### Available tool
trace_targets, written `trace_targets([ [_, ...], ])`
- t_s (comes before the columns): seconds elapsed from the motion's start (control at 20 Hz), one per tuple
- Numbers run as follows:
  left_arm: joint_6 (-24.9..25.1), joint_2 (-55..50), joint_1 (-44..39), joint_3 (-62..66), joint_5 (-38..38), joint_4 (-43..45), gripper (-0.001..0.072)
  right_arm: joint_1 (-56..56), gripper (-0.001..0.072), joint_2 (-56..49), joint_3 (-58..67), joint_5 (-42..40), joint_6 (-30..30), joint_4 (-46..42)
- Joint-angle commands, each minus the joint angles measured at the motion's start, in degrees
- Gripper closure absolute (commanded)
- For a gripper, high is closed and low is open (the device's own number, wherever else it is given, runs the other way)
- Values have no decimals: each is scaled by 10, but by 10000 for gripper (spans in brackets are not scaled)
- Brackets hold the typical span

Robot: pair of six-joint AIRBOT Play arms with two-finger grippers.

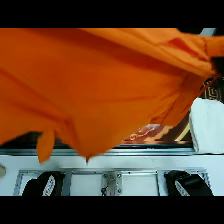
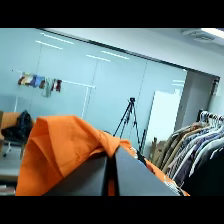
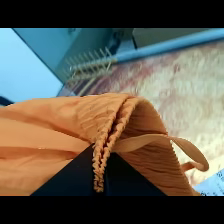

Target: Fold the clothes and pants, and hang the long-sleeved shirts on hangers.

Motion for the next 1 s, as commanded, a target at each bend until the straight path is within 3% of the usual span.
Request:
trace_targets([
  [0.0,-3,-69,0,10,-67,-1,699,0,701,-21,-1,134,71,9],
  [0.2,-8,-236,-2,10,-140,-6,699,0,700,-137,-46,174,61,10],
  [0.35,-7,-364,-39,10,-162,-4,699,0,699,-261,-58,142,7,4],
  [0.5,-7,-451,-81,10,-145,-4,700,-6,700,-363,-55,68,0,-20],
  [0.7,-7,-490,-105,10,-107,-3,699,-33,700,-423,-39,42,-27,-24],
  [0.95,-7,-414,-78,10,-80,-4,699,-35,699,-354,-18,-5,-127,14],
])
